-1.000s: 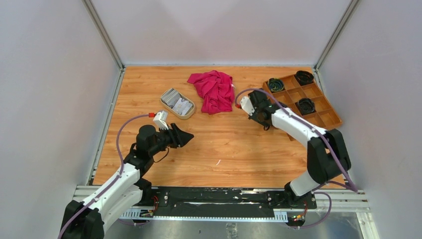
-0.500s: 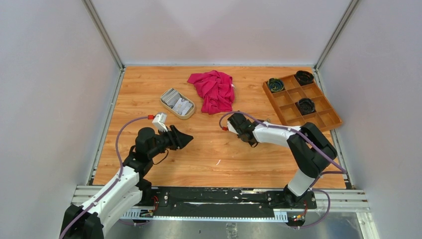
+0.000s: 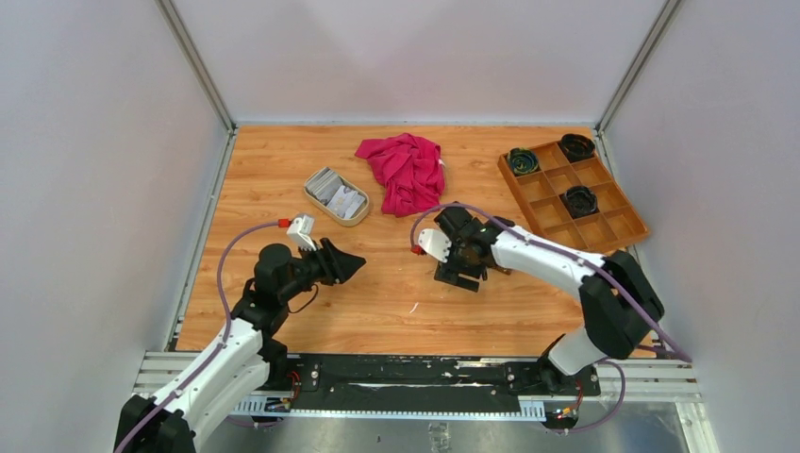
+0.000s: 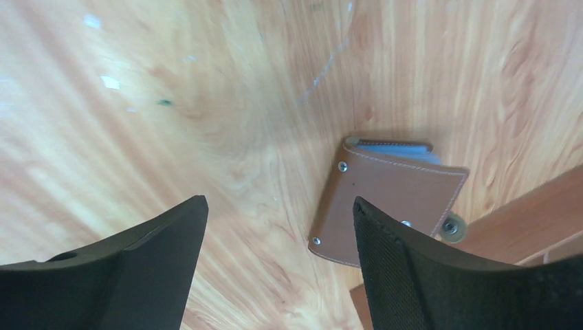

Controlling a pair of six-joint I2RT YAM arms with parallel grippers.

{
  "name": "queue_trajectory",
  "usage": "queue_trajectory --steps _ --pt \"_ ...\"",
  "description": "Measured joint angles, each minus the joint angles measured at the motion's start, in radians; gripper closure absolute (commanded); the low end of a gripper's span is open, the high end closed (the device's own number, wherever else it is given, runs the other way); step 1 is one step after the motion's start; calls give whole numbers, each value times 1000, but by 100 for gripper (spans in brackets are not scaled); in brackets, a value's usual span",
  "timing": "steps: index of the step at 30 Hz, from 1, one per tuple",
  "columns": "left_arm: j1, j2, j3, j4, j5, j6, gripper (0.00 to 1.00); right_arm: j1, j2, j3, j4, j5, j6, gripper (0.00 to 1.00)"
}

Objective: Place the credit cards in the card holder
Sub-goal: Turn over the card holder at the center of the board.

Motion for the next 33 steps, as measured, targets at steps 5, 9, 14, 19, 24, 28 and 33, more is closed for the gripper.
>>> queue_trajectory --steps 5,9,14,19,24,28,33 --pt "0 -27 0 0 1 1 44 -81 -130 95 -69 -237 -36 13" --pt "0 -61 1 -1 -6 4 24 -280 -202 154 -89 -482 -54 11" --pt "0 -130 9 -8 -39 14 0 -546 -228 169 -100 -756 -100 5" --pt "1 -158 31 -10 -53 24 0 -672 -222 166 -123 -910 -155 6" --pt "1 -154 32 -15 -50 24 0 -739 -161 166 -167 -1002 -203 8" --pt "1 -154 32 -16 -44 26 0 -787 -118 166 -195 -1029 -228 9" --pt "1 -154 32 -16 -27 34 0 -805 -126 166 -201 -1061 -260 7"
